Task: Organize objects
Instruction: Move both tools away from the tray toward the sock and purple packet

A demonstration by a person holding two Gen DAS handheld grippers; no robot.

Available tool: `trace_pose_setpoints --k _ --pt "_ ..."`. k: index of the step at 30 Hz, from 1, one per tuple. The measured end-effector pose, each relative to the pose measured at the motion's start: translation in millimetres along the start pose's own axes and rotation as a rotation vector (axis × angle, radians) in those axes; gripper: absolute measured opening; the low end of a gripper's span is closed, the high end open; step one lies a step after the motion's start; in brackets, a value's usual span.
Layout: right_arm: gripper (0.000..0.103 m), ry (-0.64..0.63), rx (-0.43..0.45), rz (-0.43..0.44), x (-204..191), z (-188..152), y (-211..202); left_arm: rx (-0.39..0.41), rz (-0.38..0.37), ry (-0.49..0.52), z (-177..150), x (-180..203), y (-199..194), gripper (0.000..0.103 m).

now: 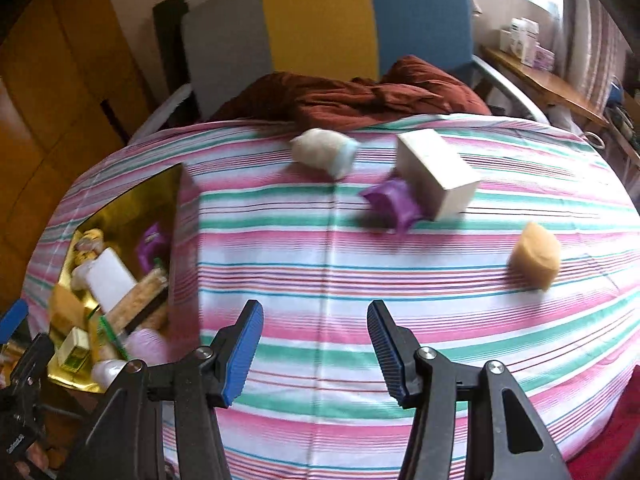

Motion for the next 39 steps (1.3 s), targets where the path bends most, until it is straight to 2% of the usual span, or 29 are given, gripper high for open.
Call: trace_pose_setpoints --k 18,22,26,39 --pt "0.055 0.088 0.012 -0.113 81.8 34.2 22.7 -0.052 -0.041 0.061 1.0 28.3 20.0 0.083" --pt "0.055 0.196 0.000 -0.139 115.9 34.9 36.6 -0.061 -0.049 0.071 2.9 33.6 24.2 0.083" --pt "0.055 0.314 -0.040 -0.130 144.2 26.2 46.7 -0.070 -0.056 0.082 7.6 39.5 31.1 0.083" --pt "0.055 0.574 -0.032 -0.144 203.9 15.3 35.5 -0.081 -0.122 0.096 47.2 64.9 62.2 0.083"
Point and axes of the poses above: each gripper's, at about its wrist camera, not at the fingertips, and y roughly the way its jaws point, x to its right, z to its top, the point moved 3 cm from there along y, roughly the way its jaws point, and after that the axes turned 9 degrees about -z, right-handed, at the moved point
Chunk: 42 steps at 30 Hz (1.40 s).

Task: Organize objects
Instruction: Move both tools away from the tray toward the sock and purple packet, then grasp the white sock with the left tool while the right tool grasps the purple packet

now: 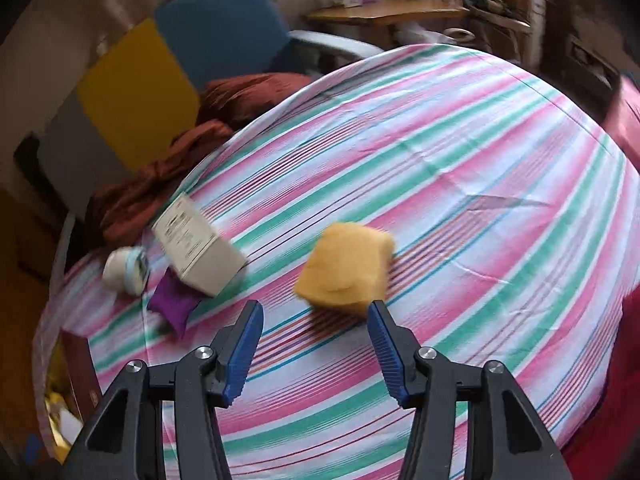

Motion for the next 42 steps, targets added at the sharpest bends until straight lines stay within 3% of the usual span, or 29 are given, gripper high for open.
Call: trace_pose_setpoints --k 7,18,27,35,42 --pt "0.055 0.070 -0.032 0.010 14.9 4.1 5.8 -0.036 -0.069 -0.027 27.2 9.3 26.8 0.083" --pt "0.055 -0.063 -0.061 0.058 -17.3 -7.6 8.0 -0.108 -0.115 -0.097 57.6 14.0 72.6 0.083" --pt "0.055 -0.199 -0.091 0.066 -49.3 -25.2 13.2 -0.180 -0.170 -0.251 81.7 -1.2 118.4 0.083" --pt "0.055 -0.237 -0.112 0.072 -57.6 -31.5 17.2 -0.180 -0.147 -0.318 112.2 -11.7 159.6 0.083" --pt "0.055 -0.260 -0.129 0.084 -63.1 -35.1 19.9 -0.191 -0.115 -0.410 133.3 -26.2 202.7 0.091"
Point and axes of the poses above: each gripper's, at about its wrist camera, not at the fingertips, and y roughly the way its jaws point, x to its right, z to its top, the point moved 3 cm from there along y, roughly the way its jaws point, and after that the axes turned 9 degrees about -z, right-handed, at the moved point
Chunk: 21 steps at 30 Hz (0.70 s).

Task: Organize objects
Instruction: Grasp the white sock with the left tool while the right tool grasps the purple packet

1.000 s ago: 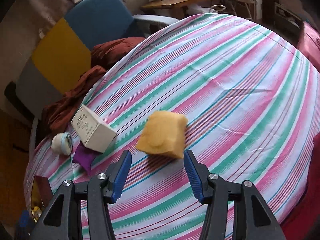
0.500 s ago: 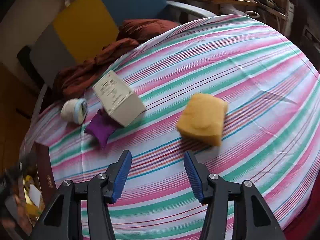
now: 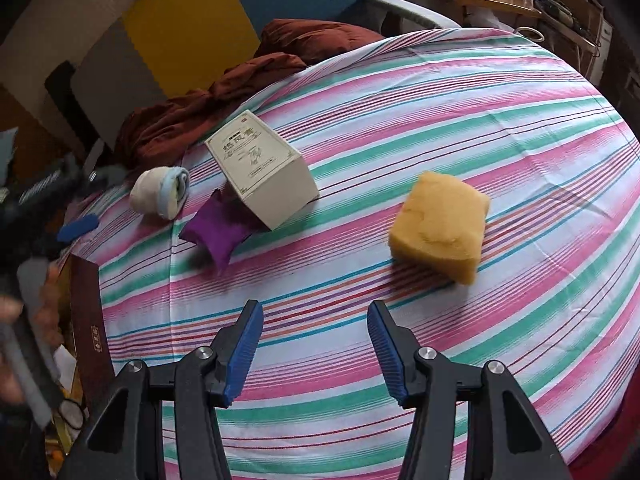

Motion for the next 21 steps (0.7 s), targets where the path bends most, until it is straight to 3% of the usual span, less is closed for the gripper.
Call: trace_pose_setpoints --k 9,10,11,14,17,21 --pt "0.055 0.062 0.087 0.046 13.8 10.3 -15.8 -0.068 -0.008 -0.070 10.6 -1.0 48.3 0.090" --pt "0.055 0.086 0.109 0.049 19.1 13.0 -19.9 -0.085 -0.017 -0.073 9.0 -1.3 54.0 0.088" --pt "0.055 0.130 0.141 0.060 29.5 16.3 -26.0 -0.098 -0.018 -0.076 7.7 -2.7 58.0 0.080" --pt "0.055 0.256 0.190 0.072 59.1 20.9 -35.1 -0.086 -0.025 -0.015 5.8 1.2 58.6 0.073" --pt "0.055 0.385 0.211 0.080 87.5 22.4 -37.5 -0.077 -0.035 0.026 0.4 2.6 55.7 0.071" --pt "0.055 0.436 0.186 0.081 97.2 22.9 -31.0 -0.081 -0.034 0.026 -10.2 -0.6 46.5 0.071"
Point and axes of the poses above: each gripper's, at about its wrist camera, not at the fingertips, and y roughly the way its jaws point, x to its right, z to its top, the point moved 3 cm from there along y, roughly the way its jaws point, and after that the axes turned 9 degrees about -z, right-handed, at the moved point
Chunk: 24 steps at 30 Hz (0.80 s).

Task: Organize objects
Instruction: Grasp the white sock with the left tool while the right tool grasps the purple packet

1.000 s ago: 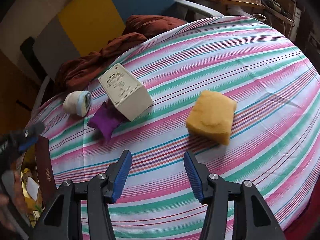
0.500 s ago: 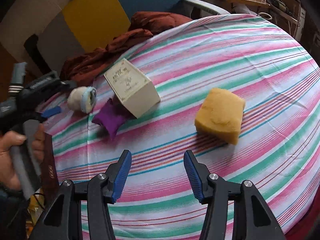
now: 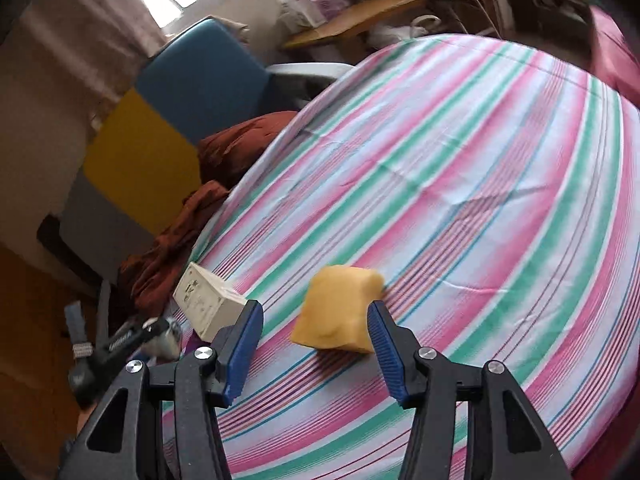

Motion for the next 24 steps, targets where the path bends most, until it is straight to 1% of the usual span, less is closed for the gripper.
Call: trace_pose_setpoints --k 3,6,9,14,17,19,21,24 --pt "0.055 -0.074 -0.032 -0.008 -15.6 -6.5 7.4 -0.006 0.011 0.014 -9.8 -0.1 -9.9 0.071" --pt "0.055 -0.195 -0.083 0.024 -43.5 -21.8 17.6 0.007 -0.004 0.038 -20.2 2.9 -30.1 0.071" --pt "0.055 -0.327 -0.133 0.074 -75.8 -42.0 25.5 0.029 -0.029 0.046 -28.1 5.2 -53.5 0.071" --pt "0.055 -0.532 -0.133 0.133 -127.5 -69.4 28.3 0.072 -0.082 0.067 -46.2 12.4 -98.6 0.071" --pt "0.055 -0.659 -0.115 0.144 -153.5 -79.2 33.1 0.091 -0.120 0.078 -56.9 16.9 -122.9 0.071" --pt "0.055 -0.744 -0.103 0.132 -168.7 -87.1 39.2 0.110 -0.146 0.081 -63.4 19.5 -140.5 0.071" --pt "0.055 -0.808 -0.115 0.117 -182.4 -91.0 53.7 0.125 -0.168 0.081 -70.3 20.0 -156.4 0.071" --pt "0.055 -0.870 -0.135 0.058 -195.3 -93.4 80.6 0.145 -0.197 0.073 -81.5 15.6 -182.3 0.071"
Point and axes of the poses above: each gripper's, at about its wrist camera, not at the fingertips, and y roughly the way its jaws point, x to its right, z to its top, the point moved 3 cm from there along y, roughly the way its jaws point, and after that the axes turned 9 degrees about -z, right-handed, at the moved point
